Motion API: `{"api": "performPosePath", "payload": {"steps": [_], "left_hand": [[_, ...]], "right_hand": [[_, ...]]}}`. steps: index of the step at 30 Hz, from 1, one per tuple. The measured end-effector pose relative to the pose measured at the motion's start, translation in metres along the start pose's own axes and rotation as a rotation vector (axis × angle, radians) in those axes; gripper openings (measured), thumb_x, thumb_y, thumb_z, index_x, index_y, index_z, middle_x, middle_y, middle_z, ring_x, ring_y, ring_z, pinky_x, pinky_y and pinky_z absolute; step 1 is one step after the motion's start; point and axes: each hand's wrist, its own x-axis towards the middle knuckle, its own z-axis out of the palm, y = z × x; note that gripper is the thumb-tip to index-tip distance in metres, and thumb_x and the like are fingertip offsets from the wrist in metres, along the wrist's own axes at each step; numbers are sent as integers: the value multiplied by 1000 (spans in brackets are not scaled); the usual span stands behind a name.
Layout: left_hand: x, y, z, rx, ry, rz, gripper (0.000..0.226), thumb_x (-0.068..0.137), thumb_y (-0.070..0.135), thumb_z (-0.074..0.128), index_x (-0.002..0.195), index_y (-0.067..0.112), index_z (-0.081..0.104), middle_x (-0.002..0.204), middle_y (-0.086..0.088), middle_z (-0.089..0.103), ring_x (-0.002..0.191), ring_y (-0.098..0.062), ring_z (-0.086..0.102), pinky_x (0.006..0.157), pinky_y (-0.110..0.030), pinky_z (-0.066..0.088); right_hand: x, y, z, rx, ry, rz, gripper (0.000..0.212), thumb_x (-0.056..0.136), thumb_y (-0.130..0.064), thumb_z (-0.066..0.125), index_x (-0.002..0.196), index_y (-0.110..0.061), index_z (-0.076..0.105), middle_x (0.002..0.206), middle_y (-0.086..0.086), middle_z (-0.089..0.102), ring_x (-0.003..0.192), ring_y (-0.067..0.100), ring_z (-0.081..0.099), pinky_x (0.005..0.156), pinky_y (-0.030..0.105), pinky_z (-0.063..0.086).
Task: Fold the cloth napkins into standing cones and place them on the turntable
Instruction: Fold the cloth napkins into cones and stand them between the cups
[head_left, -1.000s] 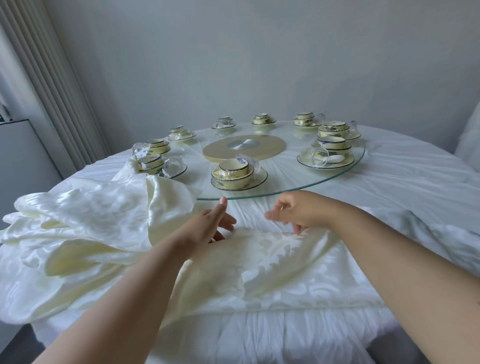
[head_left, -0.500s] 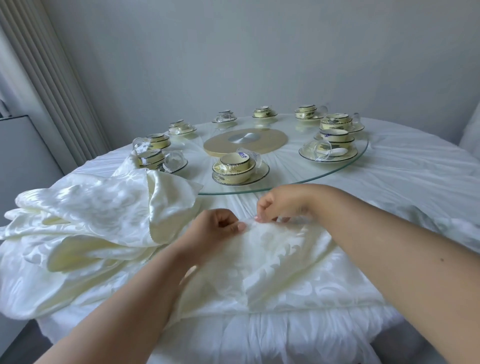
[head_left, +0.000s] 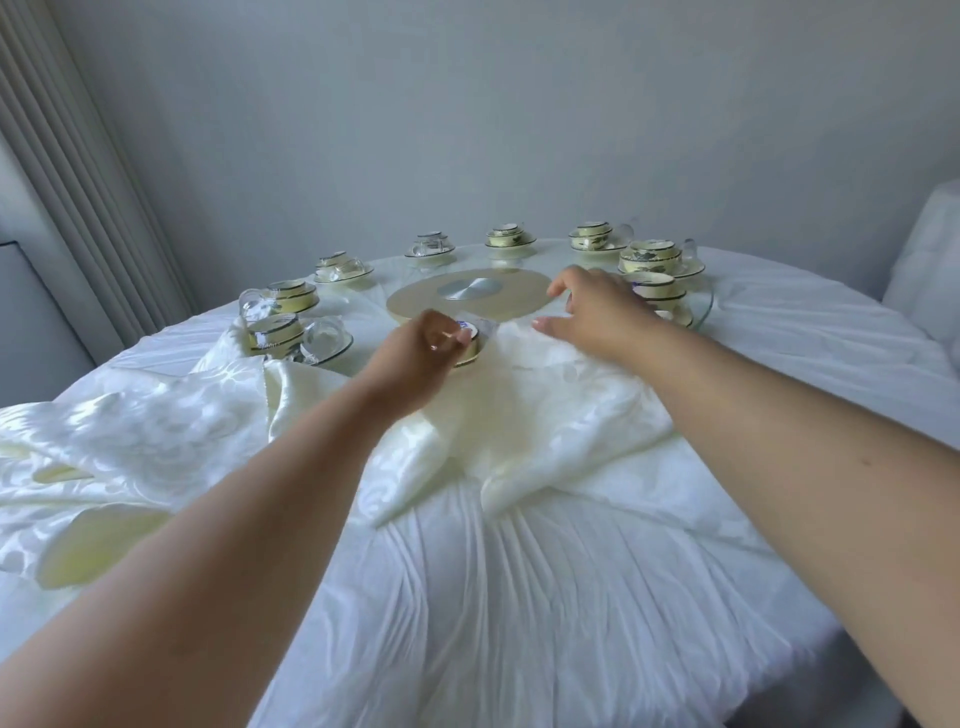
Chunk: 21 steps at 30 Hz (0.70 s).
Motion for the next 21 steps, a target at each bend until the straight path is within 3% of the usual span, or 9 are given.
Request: {"api": "performPosePath", "payload": {"steps": [3, 5, 7, 9, 11, 13, 16, 18, 21], "left_hand": [[-20, -21, 6, 49, 48, 28, 21, 96, 33, 53, 106, 18, 64, 102, 1, 63, 95, -16, 59, 75, -24, 39], [-34, -34, 9, 41, 5, 79, 15, 95, 30, 56, 100, 22, 66, 100, 5, 64, 95, -11, 58, 77, -23, 38], [-44, -42, 12, 46, -75, 143, 12, 94, 31, 57, 97, 26, 67, 98, 10, 64, 93, -7, 58, 79, -21, 39], [-51, -43, 15, 38, -145, 173, 22, 94, 41, 52, 102, 26, 68, 102, 13, 64, 97, -5, 57, 82, -21, 40], [-56, -37, 15, 12, -195, 185, 44, 91, 52, 41, 110, 22, 67, 109, 10, 63, 103, -5, 56, 87, -20, 40], [-60, -29, 15, 18, -205, 214, 52, 91, 52, 33, 115, 21, 67, 114, 11, 61, 106, -5, 53, 87, -10, 37], [-66, -23, 13, 31, -219, 194, 52, 94, 53, 28, 113, 25, 68, 120, 15, 58, 108, -2, 51, 83, 0, 32], [-68, -25, 13, -26, -244, 102, 62, 90, 68, 22, 110, 32, 68, 122, 16, 60, 112, -4, 53, 91, -13, 36], [-72, -26, 7, -147, -252, 3, 68, 81, 77, 23, 108, 35, 69, 121, 15, 63, 114, -7, 55, 101, -28, 37]], "right_hand": [[-22, 11, 22, 71, -215, -92, 45, 82, -50, 66, 117, -22, 56, 106, -4, 57, 103, 18, 56, 85, 32, 45], [-40, 21, 37, 4, -406, -76, 53, 81, -50, 68, 124, -23, 53, 104, -7, 56, 98, 14, 55, 82, 28, 44], [-52, 29, 48, -58, -472, -39, 51, 82, -46, 69, 124, -22, 53, 102, -9, 55, 93, 11, 52, 74, 25, 38], [-57, 32, 51, -99, -438, 5, 48, 84, -46, 67, 123, -22, 53, 115, -4, 56, 98, 14, 51, 73, 25, 37], [-60, 35, 52, -219, -412, 42, 62, 84, -53, 63, 132, -18, 45, 133, 6, 46, 119, 22, 44, 89, 29, 38], [-61, 39, 54, -255, -373, 49, 57, 84, -54, 62, 126, -17, 50, 130, 8, 42, 128, 27, 35, 99, 33, 33], [-66, 41, 48, -106, -121, -54, 21, 85, -38, 67, 84, -20, 57, 95, -1, 50, 109, 23, 49, 83, 28, 36], [-74, 34, 37, -20, -11, -96, 27, 87, -35, 66, 72, -16, 54, 80, 0, 55, 87, 23, 55, 70, 31, 37], [-88, 24, 17, 69, 106, -174, 37, 92, -36, 58, 65, -14, 49, 62, 4, 52, 63, 23, 48, 57, 33, 35]]}}
